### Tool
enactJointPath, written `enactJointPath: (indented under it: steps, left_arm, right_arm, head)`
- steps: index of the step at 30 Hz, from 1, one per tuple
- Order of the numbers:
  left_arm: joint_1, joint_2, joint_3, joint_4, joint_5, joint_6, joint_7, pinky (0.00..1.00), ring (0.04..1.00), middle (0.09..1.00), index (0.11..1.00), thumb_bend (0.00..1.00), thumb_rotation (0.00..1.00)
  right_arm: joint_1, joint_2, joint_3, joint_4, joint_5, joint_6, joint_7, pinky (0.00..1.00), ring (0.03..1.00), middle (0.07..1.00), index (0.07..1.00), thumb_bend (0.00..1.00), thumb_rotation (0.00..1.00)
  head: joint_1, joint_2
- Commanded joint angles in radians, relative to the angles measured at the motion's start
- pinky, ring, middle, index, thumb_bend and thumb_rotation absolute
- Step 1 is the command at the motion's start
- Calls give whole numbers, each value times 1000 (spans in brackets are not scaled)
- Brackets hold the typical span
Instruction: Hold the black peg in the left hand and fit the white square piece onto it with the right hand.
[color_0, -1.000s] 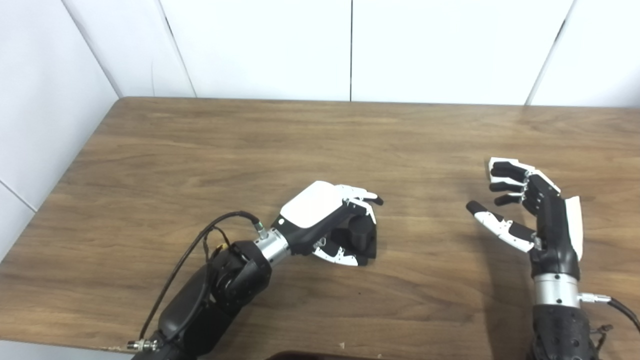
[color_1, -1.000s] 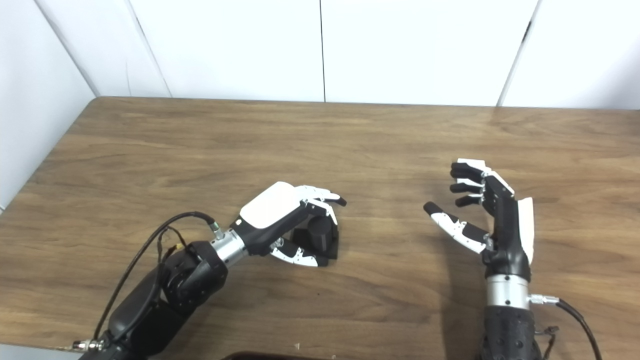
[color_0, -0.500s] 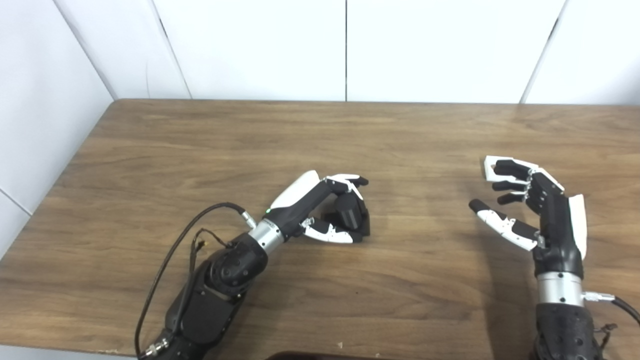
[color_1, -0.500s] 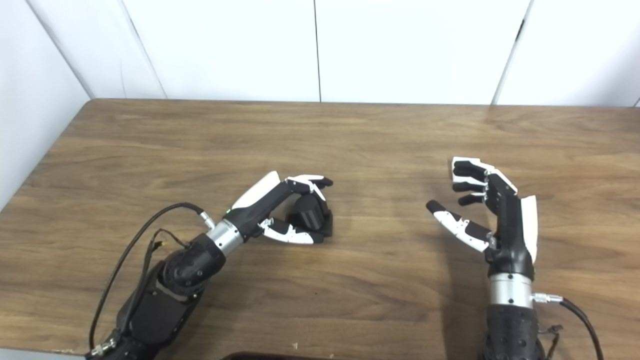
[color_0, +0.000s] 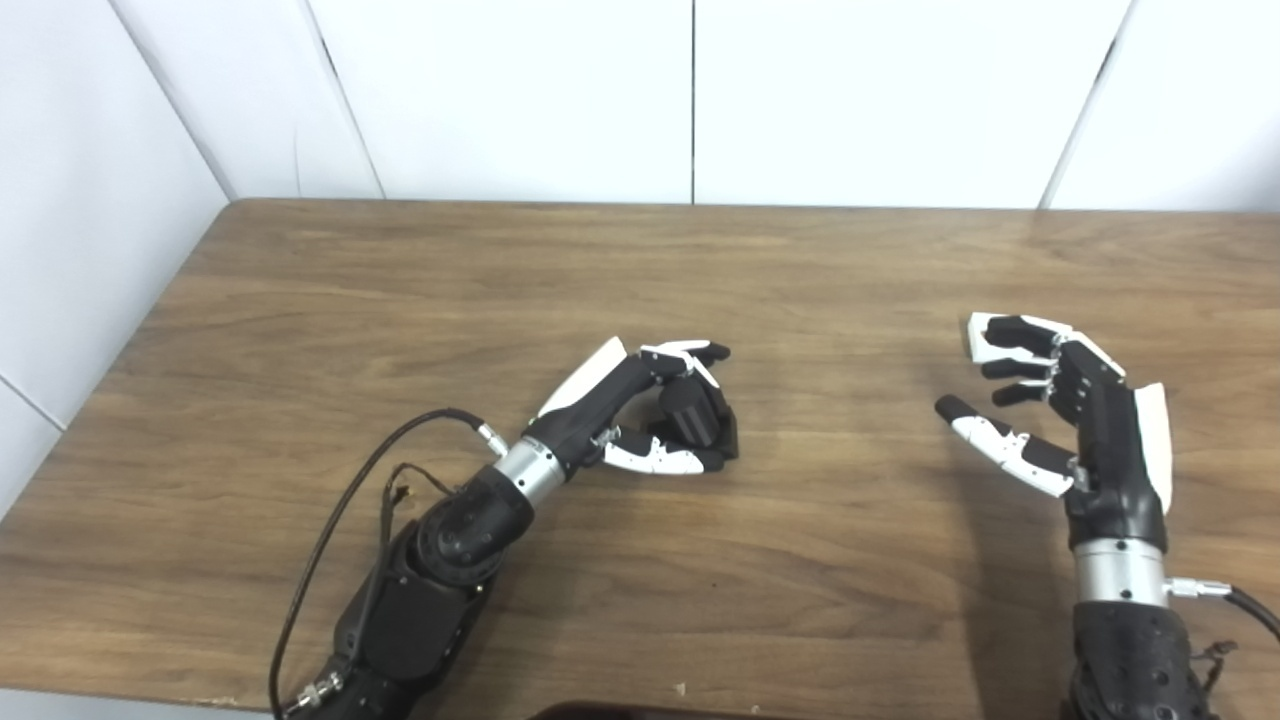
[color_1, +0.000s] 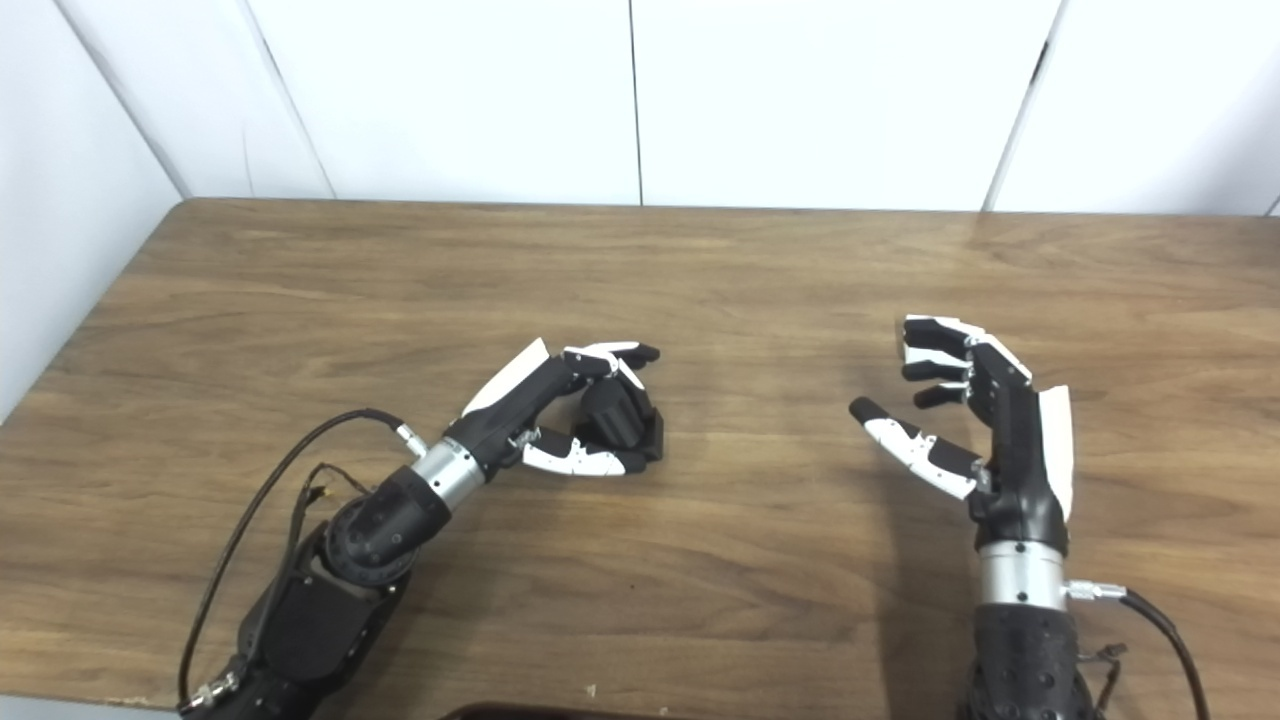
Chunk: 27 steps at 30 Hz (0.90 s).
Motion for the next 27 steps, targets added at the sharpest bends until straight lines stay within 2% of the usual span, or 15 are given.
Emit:
enactJointPath:
  steps: [1,9,27]
  left_arm:
    - [39,41,-41,73,81,100,-41,744,852,863,494,521,68]
    - [30,74,-103,39,166,108,-47,762,862,871,496,522,67]
    - [21,94,-120,22,172,103,-69,736,858,874,498,522,66]
  right_arm:
    - [-45,-8,-4,-36,7,-27,-4,488,602,683,667,572,48]
    - [-59,-11,3,-30,1,-29,-5,481,599,682,668,574,67]
    - [-60,8,1,-26,8,-14,-9,495,604,687,669,579,81]
  head:
    - [1,0]
    - [2,2]
    - [7,5]
